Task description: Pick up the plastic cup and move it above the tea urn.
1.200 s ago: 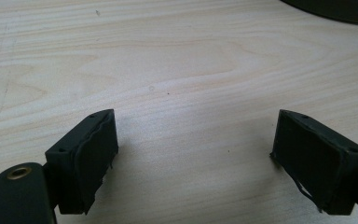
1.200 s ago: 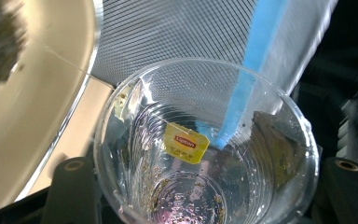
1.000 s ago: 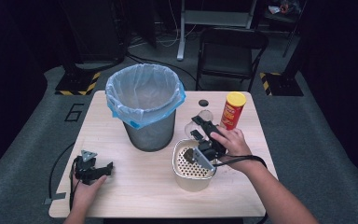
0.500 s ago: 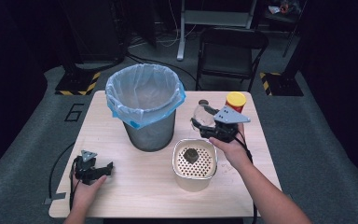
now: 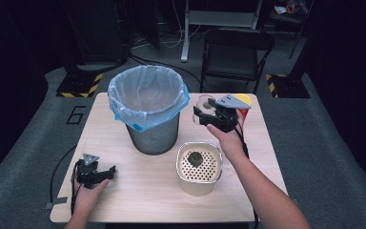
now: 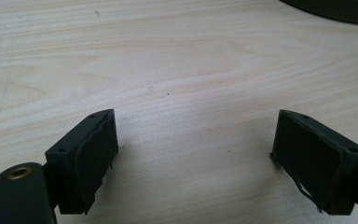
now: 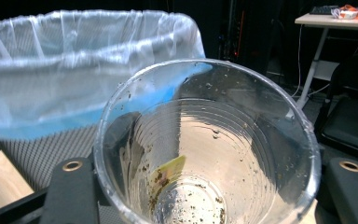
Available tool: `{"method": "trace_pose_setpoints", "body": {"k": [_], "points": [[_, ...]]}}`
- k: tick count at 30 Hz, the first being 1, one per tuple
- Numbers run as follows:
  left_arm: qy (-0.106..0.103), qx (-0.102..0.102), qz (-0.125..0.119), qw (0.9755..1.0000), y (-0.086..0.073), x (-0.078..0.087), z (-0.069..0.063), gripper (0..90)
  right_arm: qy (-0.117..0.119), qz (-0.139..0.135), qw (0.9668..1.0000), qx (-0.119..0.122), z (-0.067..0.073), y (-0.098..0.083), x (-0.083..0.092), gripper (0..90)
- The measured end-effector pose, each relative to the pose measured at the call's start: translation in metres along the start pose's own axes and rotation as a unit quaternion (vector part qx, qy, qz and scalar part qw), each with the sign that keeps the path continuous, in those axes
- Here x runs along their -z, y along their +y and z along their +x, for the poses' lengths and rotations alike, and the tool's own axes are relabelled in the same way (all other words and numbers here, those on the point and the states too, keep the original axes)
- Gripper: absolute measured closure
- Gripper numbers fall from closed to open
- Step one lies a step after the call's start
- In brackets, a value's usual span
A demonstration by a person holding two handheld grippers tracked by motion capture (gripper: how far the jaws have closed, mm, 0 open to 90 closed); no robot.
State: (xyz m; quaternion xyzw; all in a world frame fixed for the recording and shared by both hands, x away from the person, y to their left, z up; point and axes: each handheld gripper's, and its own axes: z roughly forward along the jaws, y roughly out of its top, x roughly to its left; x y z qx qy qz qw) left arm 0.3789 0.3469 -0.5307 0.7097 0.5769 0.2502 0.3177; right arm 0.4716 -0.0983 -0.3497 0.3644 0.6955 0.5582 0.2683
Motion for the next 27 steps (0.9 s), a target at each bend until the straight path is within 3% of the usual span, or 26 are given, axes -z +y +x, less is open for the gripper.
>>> {"method": "trace_pose_setpoints", "body": {"k": [3, 11, 16, 27], "points": [[0.000, 0.000, 0.000, 1.0000, 0.000, 0.000, 0.000, 13.6, -0.004, -0.002, 0.9999, 0.011, 0.000, 0.006, 0.000, 32.5], [0.000, 0.000, 0.000, 1.0000, 0.000, 0.000, 0.000, 13.6, 0.006, 0.004, 1.0000, 0.000, -0.002, 0.008, 0.006, 32.5], [0.000, 0.000, 0.000, 1.0000, 0.000, 0.000, 0.000, 13.6, 0.015, 0.006, 0.9998, 0.007, -0.002, 0.012, 0.012, 32.5], [0.000, 0.000, 0.000, 1.0000, 0.000, 0.000, 0.000, 13.6, 0.009, 0.003, 0.9995, 0.030, 0.000, 0.036, 0.018, 32.5]]}}
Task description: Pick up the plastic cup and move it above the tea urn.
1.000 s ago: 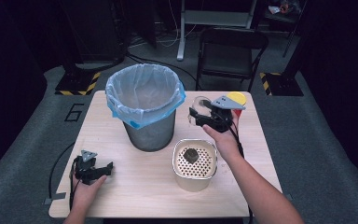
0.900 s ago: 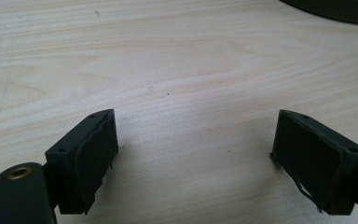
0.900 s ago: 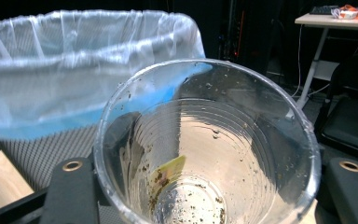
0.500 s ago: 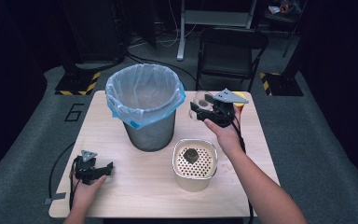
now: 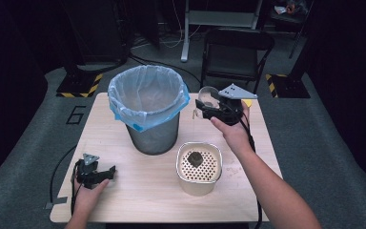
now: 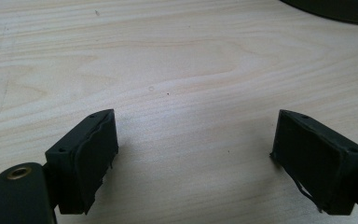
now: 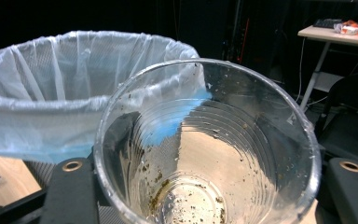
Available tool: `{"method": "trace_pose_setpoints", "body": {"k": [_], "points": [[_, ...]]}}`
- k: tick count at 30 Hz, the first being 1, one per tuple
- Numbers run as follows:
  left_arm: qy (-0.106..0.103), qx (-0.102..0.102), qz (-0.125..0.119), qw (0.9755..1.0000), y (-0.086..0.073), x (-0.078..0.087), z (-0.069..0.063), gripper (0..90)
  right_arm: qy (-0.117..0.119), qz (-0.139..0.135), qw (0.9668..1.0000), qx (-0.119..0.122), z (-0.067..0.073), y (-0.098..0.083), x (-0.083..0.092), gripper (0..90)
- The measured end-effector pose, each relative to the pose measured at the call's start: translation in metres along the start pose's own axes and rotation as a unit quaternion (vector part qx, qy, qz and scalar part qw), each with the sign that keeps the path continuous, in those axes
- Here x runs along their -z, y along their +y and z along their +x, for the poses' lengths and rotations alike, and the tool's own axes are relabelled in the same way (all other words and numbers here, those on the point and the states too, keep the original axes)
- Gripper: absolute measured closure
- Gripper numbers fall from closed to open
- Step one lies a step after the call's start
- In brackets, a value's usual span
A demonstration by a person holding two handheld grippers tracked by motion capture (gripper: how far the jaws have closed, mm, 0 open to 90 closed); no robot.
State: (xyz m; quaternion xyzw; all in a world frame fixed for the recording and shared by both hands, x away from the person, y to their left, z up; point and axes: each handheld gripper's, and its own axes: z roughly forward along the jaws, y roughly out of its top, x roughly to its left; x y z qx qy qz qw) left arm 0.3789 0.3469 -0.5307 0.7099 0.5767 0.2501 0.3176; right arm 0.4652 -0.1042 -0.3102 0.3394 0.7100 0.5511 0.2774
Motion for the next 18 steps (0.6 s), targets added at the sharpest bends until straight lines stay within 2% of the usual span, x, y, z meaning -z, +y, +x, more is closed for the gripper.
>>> {"method": "trace_pose_setpoints", "body": {"k": [7, 15, 18], "points": [[0.000, 0.000, 0.000, 1.0000, 0.000, 0.000, 0.000, 13.6, 0.000, -0.007, 1.0000, 0.007, 0.000, 0.014, 0.008, 32.5], [0.000, 0.000, 0.000, 1.0000, 0.000, 0.000, 0.000, 13.6, 0.013, -0.004, 0.9998, 0.015, 0.006, 0.016, 0.009, 32.5], [0.000, 0.000, 0.000, 1.0000, 0.000, 0.000, 0.000, 13.6, 0.021, 0.001, 0.9997, 0.010, 0.010, 0.017, 0.011, 32.7]]}}
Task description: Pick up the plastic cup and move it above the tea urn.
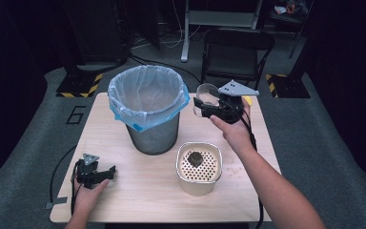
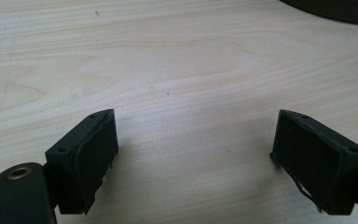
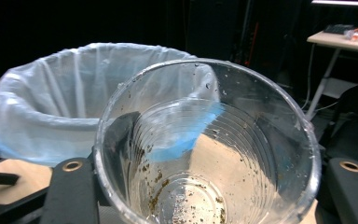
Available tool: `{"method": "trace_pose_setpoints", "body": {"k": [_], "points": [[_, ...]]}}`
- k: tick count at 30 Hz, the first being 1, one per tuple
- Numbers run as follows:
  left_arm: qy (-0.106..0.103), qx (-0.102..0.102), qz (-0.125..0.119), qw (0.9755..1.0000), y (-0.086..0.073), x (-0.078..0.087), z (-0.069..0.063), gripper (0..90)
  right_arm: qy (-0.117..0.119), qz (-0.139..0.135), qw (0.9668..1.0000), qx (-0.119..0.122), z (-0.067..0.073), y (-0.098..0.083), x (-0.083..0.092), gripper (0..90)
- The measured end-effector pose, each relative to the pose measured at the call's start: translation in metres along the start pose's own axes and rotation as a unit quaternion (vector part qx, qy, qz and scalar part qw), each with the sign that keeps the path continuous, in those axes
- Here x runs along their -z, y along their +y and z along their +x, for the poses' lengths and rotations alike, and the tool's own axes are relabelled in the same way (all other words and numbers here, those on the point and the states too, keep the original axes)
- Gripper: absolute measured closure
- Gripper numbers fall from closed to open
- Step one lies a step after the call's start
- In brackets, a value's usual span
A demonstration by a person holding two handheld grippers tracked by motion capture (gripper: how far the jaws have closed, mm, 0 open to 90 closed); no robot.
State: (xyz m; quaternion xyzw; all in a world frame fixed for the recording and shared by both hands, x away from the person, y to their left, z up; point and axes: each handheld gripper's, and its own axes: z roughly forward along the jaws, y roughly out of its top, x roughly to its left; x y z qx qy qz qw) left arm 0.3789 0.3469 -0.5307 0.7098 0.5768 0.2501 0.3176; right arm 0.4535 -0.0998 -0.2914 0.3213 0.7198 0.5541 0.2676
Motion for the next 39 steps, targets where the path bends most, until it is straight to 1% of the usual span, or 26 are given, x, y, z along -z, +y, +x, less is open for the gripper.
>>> {"method": "trace_pose_setpoints", "body": {"k": [1, 2, 4, 6, 7, 8, 9, 10, 11, 13, 15, 19, 20, 21, 25, 27, 30, 34, 36, 37, 38, 39], "points": [[0.000, 0.000, 0.000, 1.0000, 0.000, 0.000, 0.000, 13.6, 0.000, 0.000, 1.0000, 0.000, 0.000, 0.000, 0.000, 32.7], [0.000, 0.000, 0.000, 1.0000, 0.000, 0.000, 0.000, 13.6, 0.006, 0.004, 1.0000, -0.004, 0.005, 0.004, 0.003, 32.9], [0.000, 0.000, 0.000, 1.0000, 0.000, 0.000, 0.000, 13.6, 0.010, 0.006, 0.9999, 0.000, 0.009, 0.011, 0.008, 33.1], [0.000, 0.000, 0.000, 1.0000, 0.000, 0.000, 0.000, 13.6, 0.018, 0.005, 0.9998, 0.004, 0.015, 0.021, 0.014, 33.3], [0.000, 0.000, 0.000, 1.0000, 0.000, 0.000, 0.000, 13.6, 0.018, 0.005, 0.9998, 0.004, 0.015, 0.021, 0.014, 33.3], [0.000, 0.000, 0.000, 1.0000, 0.000, 0.000, 0.000, 13.6, 0.027, 0.003, 0.9996, 0.005, 0.023, 0.033, 0.019, 33.3], [0.000, 0.000, 0.000, 1.0000, 0.000, 0.000, 0.000, 13.6, 0.027, 0.003, 0.9996, 0.005, 0.023, 0.033, 0.019, 33.3], [0.000, 0.000, 0.000, 1.0000, 0.000, 0.000, 0.000, 13.6, 0.038, -0.005, 0.9991, 0.016, 0.032, 0.047, 0.021, 33.4], [0.000, 0.000, 0.000, 1.0000, 0.000, 0.000, 0.000, 13.6, 0.042, -0.008, 0.9990, 0.016, 0.035, 0.052, 0.021, 33.4], [0.000, 0.000, 0.000, 1.0000, 0.000, 0.000, 0.000, 13.6, 0.050, -0.015, 0.9983, 0.024, 0.042, 0.064, 0.016, 33.4], [0.000, 0.000, 0.000, 1.0000, 0.000, 0.000, 0.000, 13.6, 0.052, -0.017, 0.9982, 0.026, 0.047, 0.075, 0.008, 33.2], [0.000, 0.000, 0.000, 1.0000, 0.000, 0.000, 0.000, 13.6, 0.053, -0.016, 0.9979, 0.032, 0.057, 0.091, -0.014, 33.1], [0.000, 0.008, -0.005, 1.0000, 0.000, -0.001, -0.001, 13.6, 0.056, -0.015, 0.9978, 0.032, 0.059, 0.095, -0.020, 33.0], [0.000, 0.008, -0.005, 1.0000, 0.000, -0.001, -0.001, 13.6, 0.057, -0.015, 0.9976, 0.035, 0.062, 0.097, -0.026, 32.8], [0.002, 0.006, -0.006, 1.0000, 0.000, -0.001, -0.001, 13.6, 0.063, -0.006, 0.9973, 0.037, 0.071, 0.100, -0.051, 32.2], [0.003, 0.002, -0.005, 1.0000, 0.000, -0.001, 0.000, 13.6, 0.068, -0.001, 0.9968, 0.041, 0.075, 0.099, -0.061, 32.0], [0.002, 0.002, -0.006, 1.0000, 0.000, -0.001, 0.000, 13.6, 0.072, 0.014, 0.9963, 0.046, 0.081, 0.095, -0.075, 31.0], [0.002, 0.002, -0.006, 1.0000, 0.000, -0.001, 0.000, 13.6, 0.077, 0.034, 0.9953, 0.046, 0.086, 0.087, -0.090, 29.4], [0.002, 0.002, -0.006, 1.0000, 0.000, -0.001, 0.000, 13.6, 0.089, 0.049, 0.9939, 0.042, 0.087, 0.084, -0.097, 27.8], [0.002, 0.002, -0.006, 1.0000, 0.000, -0.001, 0.000, 13.6, 0.089, 0.049, 0.9939, 0.042, 0.087, 0.084, -0.097, 27.8], [0.002, 0.002, -0.006, 1.0000, 0.000, -0.001, 0.000, 13.6, 0.092, 0.061, 0.9930, 0.041, 0.088, 0.081, -0.103, 26.5], [0.002, 0.002, -0.006, 1.0000, 0.000, -0.001, 0.000, 13.6, 0.089, 0.063, 0.9931, 0.044, 0.088, 0.079, -0.105, 25.2]]}}
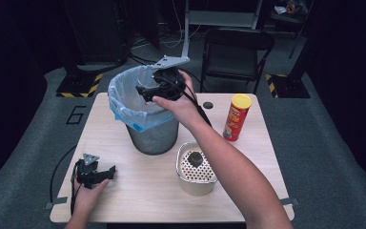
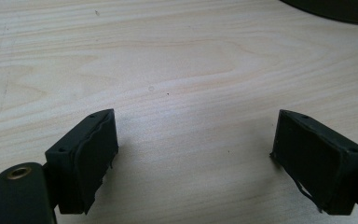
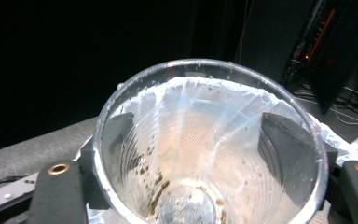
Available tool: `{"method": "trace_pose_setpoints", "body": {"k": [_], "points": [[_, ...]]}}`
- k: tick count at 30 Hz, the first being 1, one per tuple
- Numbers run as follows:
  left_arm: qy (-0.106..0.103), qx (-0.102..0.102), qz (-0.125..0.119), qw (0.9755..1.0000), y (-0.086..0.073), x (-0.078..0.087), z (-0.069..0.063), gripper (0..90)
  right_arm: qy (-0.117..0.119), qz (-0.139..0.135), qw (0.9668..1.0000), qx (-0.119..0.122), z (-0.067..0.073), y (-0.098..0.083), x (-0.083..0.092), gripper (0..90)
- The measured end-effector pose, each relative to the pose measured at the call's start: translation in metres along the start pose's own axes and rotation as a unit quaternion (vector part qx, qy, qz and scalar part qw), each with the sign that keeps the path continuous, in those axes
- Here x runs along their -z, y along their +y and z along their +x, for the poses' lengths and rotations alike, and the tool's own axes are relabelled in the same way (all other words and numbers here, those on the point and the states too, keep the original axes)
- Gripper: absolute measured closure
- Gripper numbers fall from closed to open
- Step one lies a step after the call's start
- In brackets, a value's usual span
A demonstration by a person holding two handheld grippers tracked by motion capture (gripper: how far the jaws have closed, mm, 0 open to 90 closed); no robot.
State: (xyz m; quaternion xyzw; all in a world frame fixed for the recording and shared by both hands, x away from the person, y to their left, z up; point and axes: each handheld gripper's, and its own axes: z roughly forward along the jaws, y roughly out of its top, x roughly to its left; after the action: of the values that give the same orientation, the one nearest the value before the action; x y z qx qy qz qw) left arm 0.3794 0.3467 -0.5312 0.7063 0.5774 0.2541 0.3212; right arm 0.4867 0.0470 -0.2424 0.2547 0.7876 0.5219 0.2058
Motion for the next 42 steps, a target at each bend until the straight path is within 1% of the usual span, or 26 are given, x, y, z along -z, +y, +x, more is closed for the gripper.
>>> {"method": "trace_pose_setpoints", "body": {"k": [1, 2, 3, 5, 8, 9, 12, 13, 15, 16, 17, 20, 23, 24, 25, 26, 27, 28, 30, 31, 33, 35, 37, 38, 41, 42], "points": [[0.000, 0.000, 0.000, 1.0000, 0.000, 0.000, 0.000, 13.5, -0.004, 0.000, 1.0000, -0.006, 0.000, -0.001, -0.002, 22.2], [0.000, 0.000, 0.000, 1.0000, 0.000, 0.000, 0.000, 13.6, -0.004, 0.000, 1.0000, -0.006, 0.000, -0.001, -0.002, 22.2], [-0.002, 0.002, -0.003, 1.0000, 0.000, -0.001, 0.000, 13.5, -0.003, 0.001, 0.9999, -0.010, 0.000, -0.002, -0.003, 19.0], [-0.001, 0.001, -0.002, 1.0000, 0.000, 0.000, 0.000, 13.5, -0.007, 0.000, 1.0000, -0.007, -0.001, -0.003, -0.002, 17.1], [-0.002, -0.001, 0.000, 1.0000, 0.000, 0.000, 0.000, 13.5, -0.005, -0.004, 0.9999, -0.012, -0.002, -0.004, -0.001, 16.4], [-0.002, -0.002, 0.000, 1.0000, 0.000, 0.000, 0.000, 13.5, -0.001, -0.005, 0.9997, -0.023, -0.002, -0.005, 0.000, 14.7], [-0.002, -0.002, 0.000, 1.0000, 0.000, 0.000, 0.000, 13.5, -0.004, -0.003, 0.9998, -0.019, -0.002, -0.008, 0.000, 14.7], [-0.002, 0.002, -0.001, 1.0000, 0.000, 0.000, -0.001, 13.5, -0.003, -0.004, 0.9998, -0.020, -0.002, -0.009, 0.001, 14.7], [-0.002, 0.003, -0.001, 1.0000, 0.000, 0.000, -0.001, 13.5, -0.001, -0.007, 0.9997, -0.022, -0.003, -0.010, 0.004, 15.1], [-0.003, 0.000, -0.002, 1.0000, 0.000, -0.001, 0.000, 13.5, -0.002, -0.009, 0.9997, -0.023, -0.003, -0.011, 0.006, 15.7], [-0.004, 0.003, -0.003, 1.0000, 0.000, -0.001, -0.001, 13.5, -0.003, -0.012, 0.9998, -0.018, -0.004, -0.013, 0.008, 16.1], [-0.003, 0.002, -0.003, 1.0000, 0.000, -0.001, -0.001, 13.5, 0.000, -0.013, 0.9999, -0.009, -0.008, -0.017, 0.017, 16.4], [-0.003, 0.000, 0.001, 1.0000, 0.000, 0.000, -0.001, 13.5, 0.004, -0.018, 0.9996, -0.022, -0.014, -0.020, 0.027, 17.1], [-0.003, -0.004, 0.004, 1.0000, 0.000, 0.000, 0.000, 13.5, 0.006, -0.022, 0.9995, -0.021, -0.016, -0.021, 0.031, 17.8], [-0.004, -0.001, 0.002, 1.0000, 0.000, 0.000, 0.000, 13.5, 0.006, -0.028, 0.9993, -0.024, -0.018, -0.023, 0.036, 18.1], [-0.004, -0.001, 0.002, 1.0000, 0.000, 0.000, 0.000, 13.5, 0.006, -0.028, 0.9993, -0.024, -0.018, -0.023, 0.036, 18.1], [-0.004, -0.003, 0.003, 1.0000, 0.000, 0.000, 0.000, 13.5, 0.009, -0.030, 0.9992, -0.024, -0.021, -0.026, 0.046, 19.5], [-0.004, -0.003, 0.003, 1.0000, 0.000, 0.000, 0.000, 13.5, 0.011, -0.032, 0.9992, -0.020, -0.023, -0.027, 0.049, 19.9], [-0.004, 0.000, 0.000, 1.0000, 0.000, 0.000, -0.001, 13.5, 0.012, -0.034, 0.9991, -0.024, -0.026, -0.031, 0.058, 21.1], [-0.004, -0.003, 0.003, 1.0000, 0.000, 0.000, 0.000, 13.5, 0.010, -0.034, 0.9991, -0.022, -0.029, -0.034, 0.062, 21.7], [-0.004, 0.000, 0.000, 1.0000, 0.000, 0.000, -0.001, 13.5, 0.004, -0.033, 0.9993, -0.018, -0.033, -0.039, 0.068, 23.0], [-0.004, -0.001, 0.001, 1.0000, 0.000, 0.000, 0.000, 13.5, -0.006, -0.036, 0.9993, -0.013, -0.037, -0.045, 0.074, 24.7], [-0.004, 0.000, 0.000, 1.0000, 0.000, 0.000, -0.001, 13.5, -0.010, -0.037, 0.9992, -0.011, -0.039, -0.048, 0.077, 25.2], [-0.004, 0.000, 0.001, 1.0000, 0.000, 0.000, -0.001, 13.5, -0.016, -0.042, 0.9989, -0.009, -0.042, -0.054, 0.083, 25.4], [-0.004, -0.006, 0.005, 1.0000, 0.000, 0.000, 0.000, 13.5, -0.017, -0.041, 0.9990, -0.012, -0.044, -0.060, 0.088, 25.4], [-0.004, 0.001, 0.000, 1.0000, 0.000, 0.000, -0.001, 13.5, -0.022, -0.042, 0.9989, -0.009, -0.045, -0.064, 0.092, 25.4]]}}
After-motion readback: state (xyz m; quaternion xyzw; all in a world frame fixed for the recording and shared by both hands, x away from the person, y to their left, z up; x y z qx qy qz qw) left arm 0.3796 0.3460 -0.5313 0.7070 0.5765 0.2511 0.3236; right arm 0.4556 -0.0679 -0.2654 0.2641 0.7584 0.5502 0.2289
